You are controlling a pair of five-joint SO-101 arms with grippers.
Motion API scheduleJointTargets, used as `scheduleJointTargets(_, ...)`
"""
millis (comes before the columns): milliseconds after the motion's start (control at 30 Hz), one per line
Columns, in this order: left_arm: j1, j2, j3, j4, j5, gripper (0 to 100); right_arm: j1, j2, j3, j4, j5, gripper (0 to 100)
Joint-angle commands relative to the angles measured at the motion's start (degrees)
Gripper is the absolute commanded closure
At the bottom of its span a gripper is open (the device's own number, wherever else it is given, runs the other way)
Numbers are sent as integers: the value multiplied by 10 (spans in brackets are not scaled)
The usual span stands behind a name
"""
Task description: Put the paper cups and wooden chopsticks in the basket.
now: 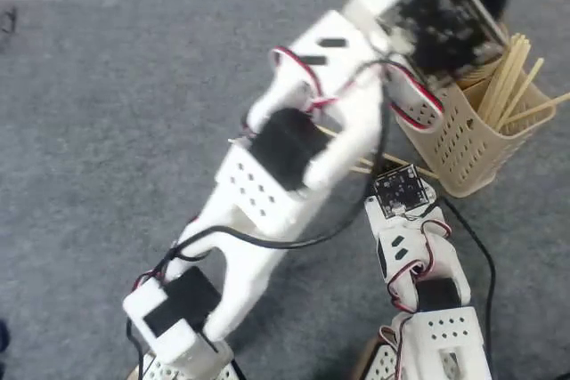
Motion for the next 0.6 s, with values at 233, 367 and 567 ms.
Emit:
scheduleJointTargets(233,59,106,-7,-74,249,986,7,-7,9,-7,-1,992)
scheduleJointTargets(367,59,172,-7,-72,278,986,7,-7,9,-8,-1,992)
scheduleJointTargets(567,55,218,-34,-70,295,985,7,-7,9,-11,-1,992)
